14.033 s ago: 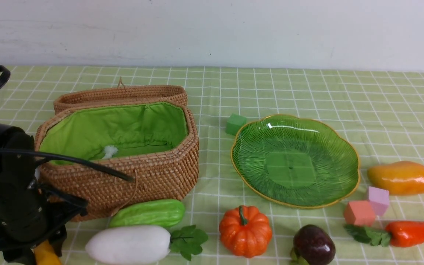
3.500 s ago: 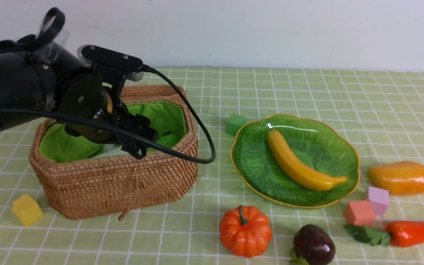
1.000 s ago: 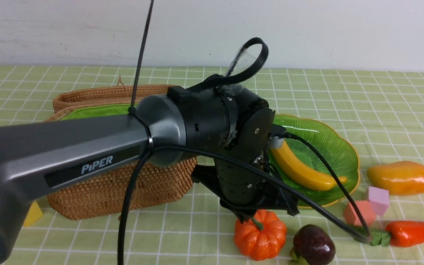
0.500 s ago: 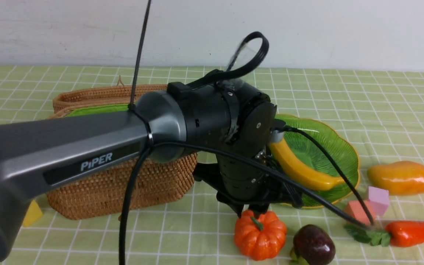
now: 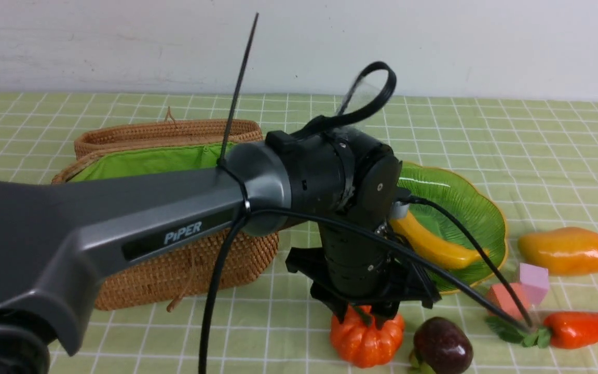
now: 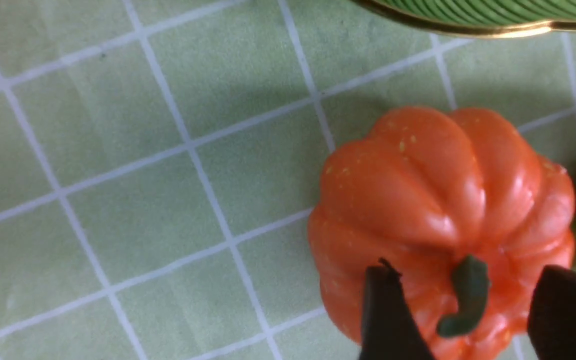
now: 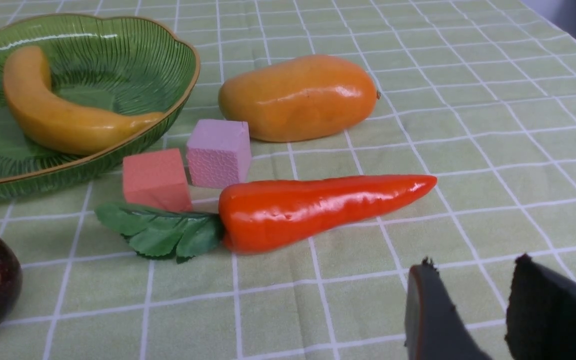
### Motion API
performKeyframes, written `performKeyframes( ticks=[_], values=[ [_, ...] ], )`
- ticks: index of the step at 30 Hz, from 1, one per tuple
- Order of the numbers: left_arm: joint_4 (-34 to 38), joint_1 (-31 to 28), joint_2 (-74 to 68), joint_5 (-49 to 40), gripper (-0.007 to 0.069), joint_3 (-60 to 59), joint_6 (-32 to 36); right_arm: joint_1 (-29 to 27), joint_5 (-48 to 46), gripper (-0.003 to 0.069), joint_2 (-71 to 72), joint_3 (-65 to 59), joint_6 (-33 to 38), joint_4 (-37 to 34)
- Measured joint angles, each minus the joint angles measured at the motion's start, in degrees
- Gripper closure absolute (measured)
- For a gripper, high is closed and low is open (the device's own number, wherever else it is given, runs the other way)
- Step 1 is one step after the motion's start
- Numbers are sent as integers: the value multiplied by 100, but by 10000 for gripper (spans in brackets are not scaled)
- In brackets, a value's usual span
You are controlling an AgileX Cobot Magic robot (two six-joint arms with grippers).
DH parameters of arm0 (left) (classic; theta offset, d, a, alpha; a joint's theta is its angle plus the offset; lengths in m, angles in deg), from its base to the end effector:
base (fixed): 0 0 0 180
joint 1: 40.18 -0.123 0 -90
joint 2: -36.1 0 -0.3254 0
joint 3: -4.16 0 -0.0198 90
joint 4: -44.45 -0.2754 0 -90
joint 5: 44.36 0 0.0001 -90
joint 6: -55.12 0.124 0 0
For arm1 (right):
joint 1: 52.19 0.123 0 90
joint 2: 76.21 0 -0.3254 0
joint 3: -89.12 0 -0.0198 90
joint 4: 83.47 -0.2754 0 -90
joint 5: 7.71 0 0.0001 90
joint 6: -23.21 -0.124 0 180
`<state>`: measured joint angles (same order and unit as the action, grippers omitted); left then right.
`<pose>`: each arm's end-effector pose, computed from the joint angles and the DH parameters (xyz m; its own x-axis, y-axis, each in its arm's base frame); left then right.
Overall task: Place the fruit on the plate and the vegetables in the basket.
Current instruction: Use the left arm to grab a pumpkin and put it into the left basket
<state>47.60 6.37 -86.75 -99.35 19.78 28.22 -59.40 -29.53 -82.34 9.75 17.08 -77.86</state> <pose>0.3283 -0.3547 0.2157 -0.9272 0.2810 -0.2478 0.3299 0.9258 -0.1846 0.0667 -0.0130 0.1623 -0.2912 0.0530 -0.9552 0.1645 0.9864 0.0046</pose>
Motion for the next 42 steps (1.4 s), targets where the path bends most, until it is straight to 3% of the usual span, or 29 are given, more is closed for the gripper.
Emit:
performKeyframes(
  ticks=[6, 8, 16, 25, 36, 42],
  values=[
    [82, 0, -10, 125, 559, 7, 197, 0, 0, 417, 0, 0, 0, 0],
    [96, 2, -3, 125, 606, 12, 240, 0, 0, 417, 0, 0, 0, 0],
    [52, 2, 257, -85, 606, 0, 377, 0, 0, 417, 0, 0, 0, 0],
    [98, -182, 1715, -87, 606, 33, 624, 0, 0, 417, 0, 0, 0, 0],
    [100, -2792, 2430, -267, 606, 74, 712, 0, 0, 417, 0, 0, 0, 0],
    [329, -3251, 1795, -311, 606, -64, 672, 0, 0, 417, 0, 0, 0, 0]
  ],
)
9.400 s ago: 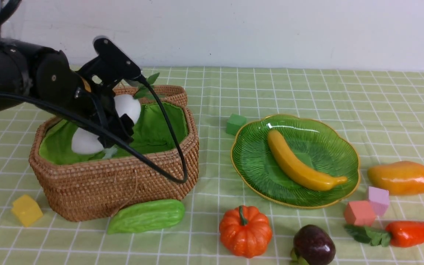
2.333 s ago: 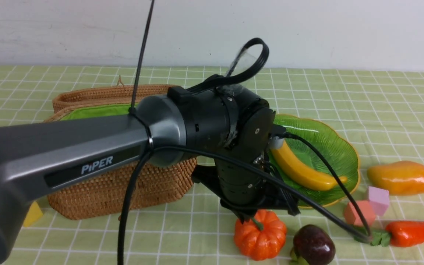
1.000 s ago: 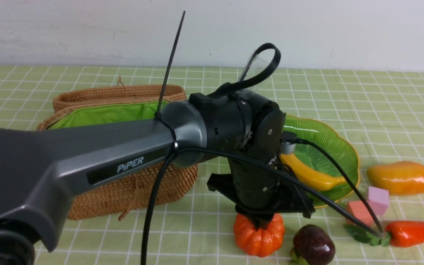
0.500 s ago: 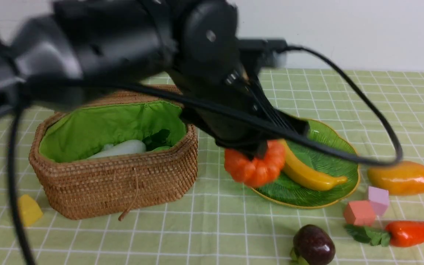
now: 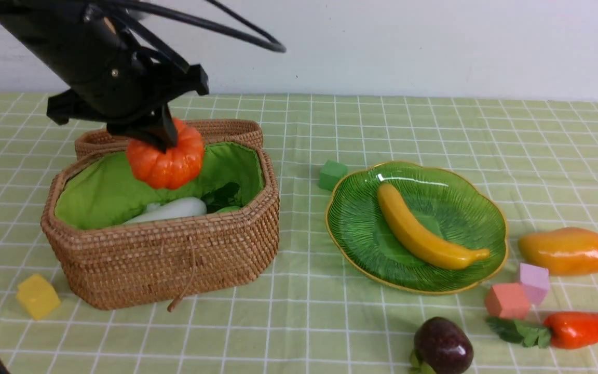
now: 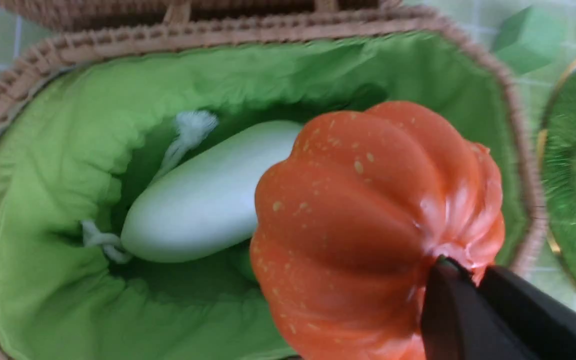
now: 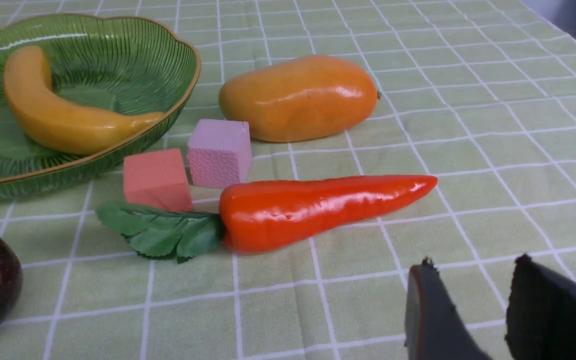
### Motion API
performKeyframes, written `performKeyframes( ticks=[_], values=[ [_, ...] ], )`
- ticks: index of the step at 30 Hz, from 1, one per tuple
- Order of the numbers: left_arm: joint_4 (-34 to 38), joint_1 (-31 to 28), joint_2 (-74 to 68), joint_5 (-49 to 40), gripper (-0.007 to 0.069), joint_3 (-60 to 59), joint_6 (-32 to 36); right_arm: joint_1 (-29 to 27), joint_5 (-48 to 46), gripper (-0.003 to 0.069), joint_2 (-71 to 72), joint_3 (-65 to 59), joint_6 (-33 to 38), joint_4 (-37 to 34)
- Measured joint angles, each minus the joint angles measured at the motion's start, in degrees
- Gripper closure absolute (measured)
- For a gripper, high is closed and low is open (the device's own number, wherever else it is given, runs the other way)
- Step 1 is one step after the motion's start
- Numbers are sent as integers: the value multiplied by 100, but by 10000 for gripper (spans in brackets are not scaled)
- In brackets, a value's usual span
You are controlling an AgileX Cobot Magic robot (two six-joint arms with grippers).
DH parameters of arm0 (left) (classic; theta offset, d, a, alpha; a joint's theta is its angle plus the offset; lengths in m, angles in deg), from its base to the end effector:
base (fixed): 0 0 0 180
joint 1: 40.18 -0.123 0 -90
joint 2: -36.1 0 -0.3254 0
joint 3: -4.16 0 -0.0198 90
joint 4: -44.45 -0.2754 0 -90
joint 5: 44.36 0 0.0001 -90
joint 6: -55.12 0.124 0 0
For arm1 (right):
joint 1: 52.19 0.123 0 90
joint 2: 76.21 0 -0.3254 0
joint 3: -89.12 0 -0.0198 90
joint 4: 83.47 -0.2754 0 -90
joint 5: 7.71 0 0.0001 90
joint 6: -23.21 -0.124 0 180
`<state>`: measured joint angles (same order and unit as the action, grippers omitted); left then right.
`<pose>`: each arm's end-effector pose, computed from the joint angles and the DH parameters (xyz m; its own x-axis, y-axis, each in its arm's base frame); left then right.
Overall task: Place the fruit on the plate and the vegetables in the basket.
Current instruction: Use the left arm to grab a pumpkin and put it into the left basket
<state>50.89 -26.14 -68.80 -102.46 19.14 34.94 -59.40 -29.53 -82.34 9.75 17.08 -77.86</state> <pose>0.4091 -0.1145 0.3531 -0.8691 -0.1934 -0.4553 -0.0624 0.9559 -0.2868 0.0667 -0.0130 0.1623 -0.2912 0.0530 -0.9552 0.1645 0.9864 0.0046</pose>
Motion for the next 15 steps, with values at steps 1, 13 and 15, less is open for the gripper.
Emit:
performKeyframes(
  ticks=[1, 13, 15],
  values=[
    [-21, 0, -95, 0, 603, 0, -76, 0, 0, 417, 0, 0, 0, 0],
    [-160, 0, -604, 25, 406, 0, -809, 0, 0, 417, 0, 0, 0, 0],
    [-160, 0, -604, 3, 342, 0, -808, 0, 0, 417, 0, 0, 0, 0]
  ],
)
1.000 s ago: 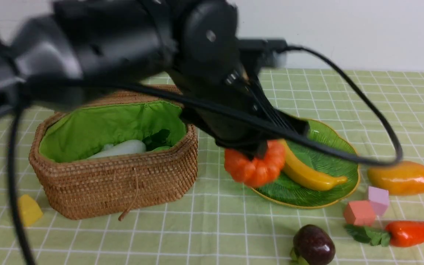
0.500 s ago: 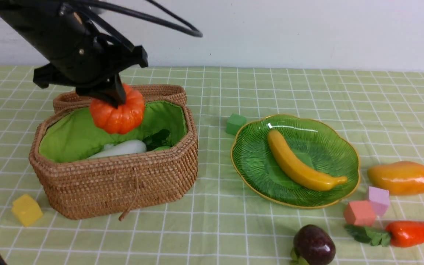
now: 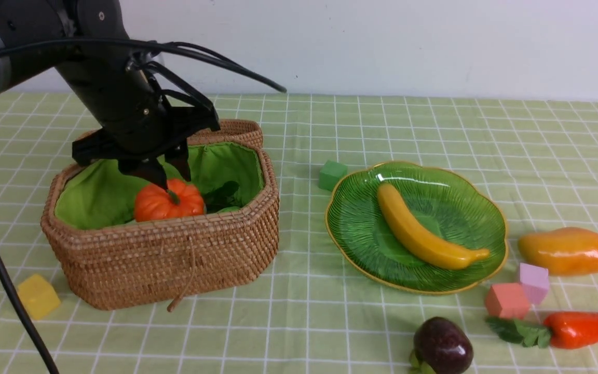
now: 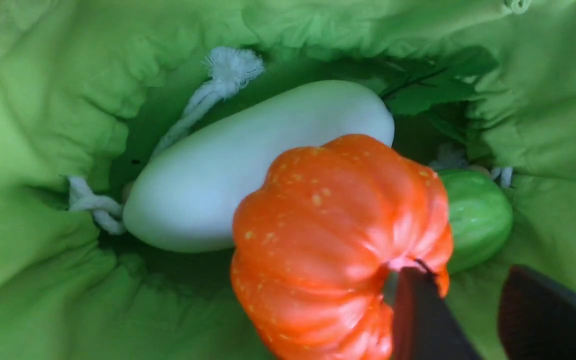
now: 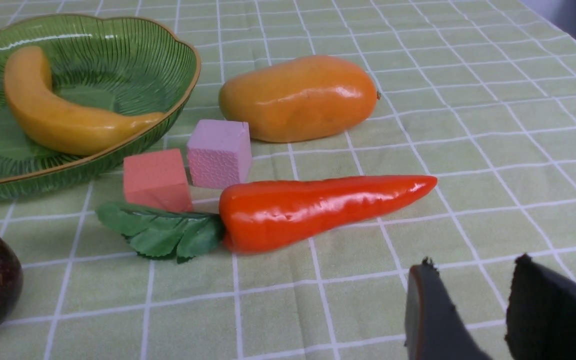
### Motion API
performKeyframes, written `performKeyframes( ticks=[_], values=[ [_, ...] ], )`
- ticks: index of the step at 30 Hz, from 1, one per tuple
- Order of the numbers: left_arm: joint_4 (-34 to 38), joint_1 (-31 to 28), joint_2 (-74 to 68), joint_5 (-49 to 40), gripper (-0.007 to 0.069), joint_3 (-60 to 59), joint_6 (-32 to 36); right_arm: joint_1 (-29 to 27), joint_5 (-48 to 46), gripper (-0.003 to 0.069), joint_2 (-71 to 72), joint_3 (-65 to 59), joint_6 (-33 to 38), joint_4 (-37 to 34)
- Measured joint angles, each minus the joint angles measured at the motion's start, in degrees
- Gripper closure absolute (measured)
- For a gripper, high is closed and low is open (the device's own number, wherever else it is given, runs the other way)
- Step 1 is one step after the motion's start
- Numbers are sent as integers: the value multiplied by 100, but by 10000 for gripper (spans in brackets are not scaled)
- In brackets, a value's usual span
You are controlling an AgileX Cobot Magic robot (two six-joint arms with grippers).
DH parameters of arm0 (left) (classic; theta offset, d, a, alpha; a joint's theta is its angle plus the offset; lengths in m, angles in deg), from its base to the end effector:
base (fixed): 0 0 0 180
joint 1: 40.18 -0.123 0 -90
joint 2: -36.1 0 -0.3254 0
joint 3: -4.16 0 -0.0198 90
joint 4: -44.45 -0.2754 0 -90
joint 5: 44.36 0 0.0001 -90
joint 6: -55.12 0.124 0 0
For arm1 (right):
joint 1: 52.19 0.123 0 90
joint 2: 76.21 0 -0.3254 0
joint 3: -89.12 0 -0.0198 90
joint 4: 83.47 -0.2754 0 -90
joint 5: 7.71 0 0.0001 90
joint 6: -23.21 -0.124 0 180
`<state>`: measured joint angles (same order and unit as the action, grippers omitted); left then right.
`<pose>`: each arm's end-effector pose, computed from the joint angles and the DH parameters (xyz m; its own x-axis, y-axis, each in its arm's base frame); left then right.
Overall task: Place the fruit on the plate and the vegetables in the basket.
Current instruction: Use the left arm to grab a pumpkin and put it into the left basket, then use the right arm to grab a mangosteen and put it into the right plate
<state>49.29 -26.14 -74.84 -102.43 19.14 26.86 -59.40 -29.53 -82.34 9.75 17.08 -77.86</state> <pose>0.4310 -0.1169 0.3069 -0.8880 -0.3048 -0.3443 -0.2125 0.9361 -0.2804 0.0667 -0.0130 0.1623 -0.2912 0.0530 -0.9552 0.1645 0.9864 0.0046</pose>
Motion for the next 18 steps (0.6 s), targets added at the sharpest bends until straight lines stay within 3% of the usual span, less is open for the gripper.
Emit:
performKeyframes(
  ticks=[4, 7, 18],
  values=[
    [0, 0, 0, -165, 226, 0, 71, 0, 0, 417, 0, 0, 0, 0],
    [13, 0, 83, -296, 188, 0, 237, 0, 0, 417, 0, 0, 0, 0],
    [-163, 0, 1436, -505, 173, 0, 539, 0, 0, 417, 0, 0, 0, 0]
  ],
)
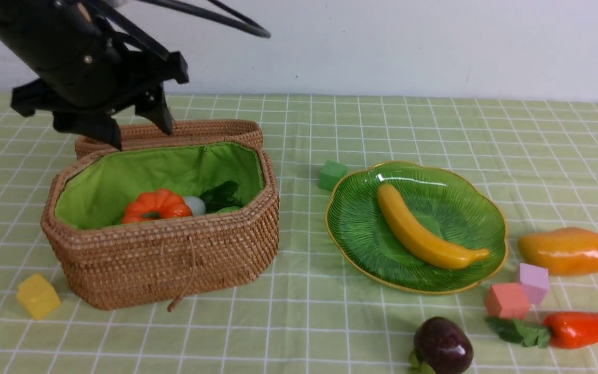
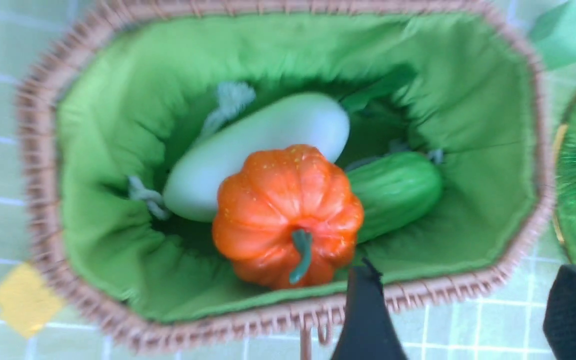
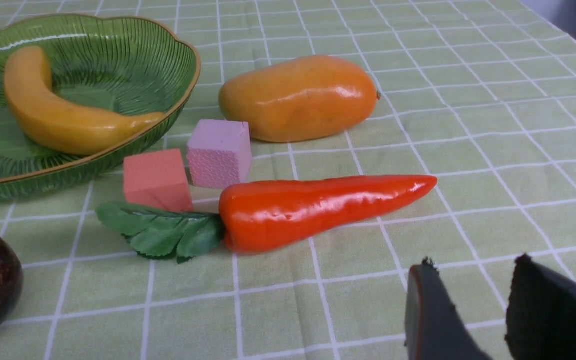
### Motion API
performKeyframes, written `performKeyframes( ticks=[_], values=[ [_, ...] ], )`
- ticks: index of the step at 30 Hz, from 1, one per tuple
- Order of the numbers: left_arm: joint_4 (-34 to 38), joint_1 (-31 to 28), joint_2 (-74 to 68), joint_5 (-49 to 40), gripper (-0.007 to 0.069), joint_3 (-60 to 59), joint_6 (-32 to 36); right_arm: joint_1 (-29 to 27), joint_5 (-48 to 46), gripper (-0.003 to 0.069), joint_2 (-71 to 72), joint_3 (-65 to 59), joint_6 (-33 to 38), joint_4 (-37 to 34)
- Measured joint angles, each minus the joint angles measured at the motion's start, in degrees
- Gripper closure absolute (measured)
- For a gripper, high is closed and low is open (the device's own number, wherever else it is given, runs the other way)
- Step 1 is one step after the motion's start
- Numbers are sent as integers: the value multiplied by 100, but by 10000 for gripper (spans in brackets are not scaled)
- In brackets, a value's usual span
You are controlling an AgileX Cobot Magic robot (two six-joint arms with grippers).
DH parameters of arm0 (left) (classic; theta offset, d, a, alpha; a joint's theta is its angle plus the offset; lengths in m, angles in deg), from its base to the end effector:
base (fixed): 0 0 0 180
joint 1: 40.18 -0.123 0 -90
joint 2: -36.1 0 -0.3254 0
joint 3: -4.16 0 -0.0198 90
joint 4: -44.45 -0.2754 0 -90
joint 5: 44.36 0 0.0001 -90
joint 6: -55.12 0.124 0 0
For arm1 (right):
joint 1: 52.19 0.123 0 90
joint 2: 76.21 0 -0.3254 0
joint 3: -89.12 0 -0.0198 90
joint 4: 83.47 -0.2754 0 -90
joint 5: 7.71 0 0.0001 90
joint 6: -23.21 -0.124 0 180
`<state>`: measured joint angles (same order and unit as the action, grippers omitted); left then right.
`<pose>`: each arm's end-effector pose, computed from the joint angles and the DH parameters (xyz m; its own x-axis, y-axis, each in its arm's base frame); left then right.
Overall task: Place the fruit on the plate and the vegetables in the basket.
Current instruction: Use the right arm to grab a mangosteen and put it into the right plate
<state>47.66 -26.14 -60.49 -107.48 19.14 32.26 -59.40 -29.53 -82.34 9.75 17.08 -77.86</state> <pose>0.3656 -0.0978 0.4049 -0.8328 -0.2156 -0.5099 -0.0796 0.9581 -0.2751 0.0667 -0.0130 0.1623 -0.2912 0.0530 -0.9552 0.1645 0.9864 0.0046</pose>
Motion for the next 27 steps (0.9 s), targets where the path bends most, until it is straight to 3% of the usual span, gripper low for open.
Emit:
performKeyframes(
  ticks=[9, 16, 20, 21, 24, 27],
  values=[
    [584, 0, 1280, -629, 173, -400, 782, 0, 0, 417, 0, 0, 0, 0],
    [1604, 0, 2977, -228, 212, -2529, 1620, 0, 0, 417, 0, 0, 0, 0],
    [2303, 0, 4028, 388, 337, -4057, 1872, 0, 0, 417, 0, 0, 0, 0],
    [2754, 0, 4511, 754, 447, -4716, 2008, 0, 0, 417, 0, 0, 0, 0],
    [3475, 0, 5032, 1376, 608, -5631, 2339, 0, 0, 417, 0, 0, 0, 0],
    [3919, 0, 5373, 2009, 638, -6301, 2702, 0, 0, 417, 0, 0, 0, 0]
  ],
)
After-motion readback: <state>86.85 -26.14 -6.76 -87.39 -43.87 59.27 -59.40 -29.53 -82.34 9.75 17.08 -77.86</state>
